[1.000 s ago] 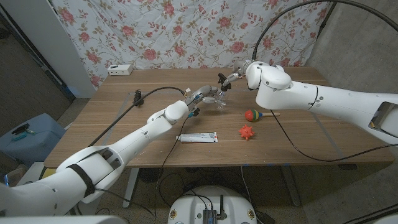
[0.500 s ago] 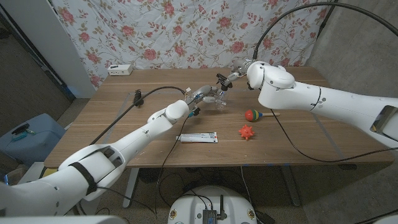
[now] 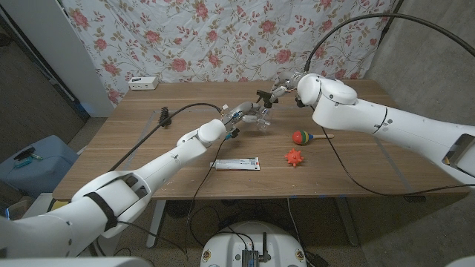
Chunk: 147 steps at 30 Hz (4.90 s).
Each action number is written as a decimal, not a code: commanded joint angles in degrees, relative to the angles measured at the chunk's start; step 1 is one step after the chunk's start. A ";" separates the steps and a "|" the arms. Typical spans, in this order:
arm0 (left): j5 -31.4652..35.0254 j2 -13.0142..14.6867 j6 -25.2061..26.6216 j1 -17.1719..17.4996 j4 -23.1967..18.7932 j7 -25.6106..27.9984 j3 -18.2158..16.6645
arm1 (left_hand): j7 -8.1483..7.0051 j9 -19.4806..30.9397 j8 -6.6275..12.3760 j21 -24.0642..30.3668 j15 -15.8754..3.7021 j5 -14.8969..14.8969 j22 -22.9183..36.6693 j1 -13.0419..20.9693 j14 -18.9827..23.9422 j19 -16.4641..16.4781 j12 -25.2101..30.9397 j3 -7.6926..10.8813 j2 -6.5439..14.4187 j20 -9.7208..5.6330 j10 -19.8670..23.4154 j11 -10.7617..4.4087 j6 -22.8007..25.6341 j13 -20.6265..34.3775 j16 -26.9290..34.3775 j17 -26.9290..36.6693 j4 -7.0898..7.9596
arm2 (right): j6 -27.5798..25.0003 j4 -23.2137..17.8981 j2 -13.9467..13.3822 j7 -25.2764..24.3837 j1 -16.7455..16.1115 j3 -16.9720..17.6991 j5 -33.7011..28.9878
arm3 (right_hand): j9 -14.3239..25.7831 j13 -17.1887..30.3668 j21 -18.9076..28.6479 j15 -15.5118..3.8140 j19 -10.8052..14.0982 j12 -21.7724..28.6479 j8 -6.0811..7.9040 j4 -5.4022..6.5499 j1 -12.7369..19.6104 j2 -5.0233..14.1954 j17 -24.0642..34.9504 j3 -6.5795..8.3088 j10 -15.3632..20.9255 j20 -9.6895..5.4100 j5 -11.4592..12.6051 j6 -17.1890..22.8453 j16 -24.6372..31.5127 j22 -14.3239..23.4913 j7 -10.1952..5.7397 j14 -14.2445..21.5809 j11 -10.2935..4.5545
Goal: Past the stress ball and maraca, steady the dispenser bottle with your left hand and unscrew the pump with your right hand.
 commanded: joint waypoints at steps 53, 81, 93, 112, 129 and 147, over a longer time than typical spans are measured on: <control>-0.99 -2.84 -3.00 -2.82 7.13 -0.51 0.73 | -0.63 0.32 0.86 0.00 -7.60 0.14 0.02 -1.15 3.19 -0.20 0.01 3.48 7.41 -5.19 3.24 -2.73 4.69 5.92 0.05 0.29 2.80 | 9.74 4.59 2.67 -2.34 -7.80 10.18 -0.15 | -2.32 0.14 -0.01 -4.43 0.52 -0.14 -0.25 1.07 11.46 0.86 0.75 2.57 3.54 -1.48 0.12 5.15 0.87 0.31 -3.81 1.58 -7.74; -0.06 -2.26 -2.86 -2.05 5.74 1.83 0.35 | -0.80 0.30 0.97 0.01 -7.76 0.10 0.02 -1.23 3.24 -0.21 -0.21 3.64 7.28 -5.19 3.28 -2.65 4.62 6.00 -0.13 0.22 2.71 | 0.15 -2.91 -0.80 -2.56 -7.54 12.17 2.00 | -2.08 0.40 0.82 -2.00 2.70 0.22 -4.28 5.26 -0.15 -0.70 1.10 -3.02 2.63 -0.26 -0.69 -6.03 0.95 0.40 1.63 1.65 -1.72; -0.09 -2.62 -3.05 -2.46 6.51 1.58 0.54 | -0.71 0.29 1.04 0.01 -7.69 0.09 0.03 -1.24 3.24 -0.22 -0.29 3.69 7.29 -5.21 3.32 -2.60 4.64 6.04 -0.14 0.30 2.68 | -1.05 -4.11 -0.76 -6.34 -8.56 12.75 4.10 | -1.55 0.47 1.07 -1.59 5.09 0.89 -2.63 8.98 -9.67 -0.28 1.34 -6.56 4.66 -0.64 -0.82 -2.64 1.52 0.42 5.70 3.55 0.31; -0.30 -3.03 -3.26 -2.94 7.37 1.12 0.72 | -0.79 0.28 1.14 0.00 -7.69 0.07 0.03 -1.40 3.37 -0.26 -0.45 3.74 7.31 -5.16 3.30 -2.52 4.67 6.09 -0.14 0.35 2.73 | -4.77 -3.93 0.54 -8.27 -5.36 8.06 4.96 | -1.34 0.46 1.14 -1.13 8.27 1.31 -0.81 13.63 -22.18 -0.95 1.47 -11.32 7.68 -0.58 -0.78 3.82 2.00 0.40 9.13 6.42 2.31; -0.45 -3.72 -3.69 -3.67 8.89 0.66 1.02 | -0.73 0.27 1.13 0.00 -7.57 0.06 0.03 -1.44 3.25 -0.30 -0.57 3.77 7.28 -5.04 3.27 -2.67 4.50 6.17 -0.18 0.46 2.69 | -8.23 -3.87 1.99 -10.07 -3.35 5.35 7.51 | -1.63 0.40 1.17 -0.99 10.09 1.71 0.25 16.15 -28.22 -0.74 1.53 -13.51 10.24 -0.47 0.02 8.72 2.31 0.39 10.40 8.43 2.87; -0.42 -3.15 -2.32 -3.10 7.27 0.88 0.97 | -0.69 0.25 1.14 0.01 -7.65 0.06 0.03 -1.56 3.31 -0.32 -0.79 3.82 7.33 -5.00 3.34 -2.73 4.39 6.03 -0.18 0.53 2.74 | -10.51 -2.18 3.09 -11.86 -0.86 2.73 11.59 | -1.84 0.36 1.02 -0.76 10.60 1.74 0.65 17.25 -31.08 -1.10 1.50 -14.83 11.24 -0.24 0.73 11.04 2.31 0.39 11.04 9.26 3.50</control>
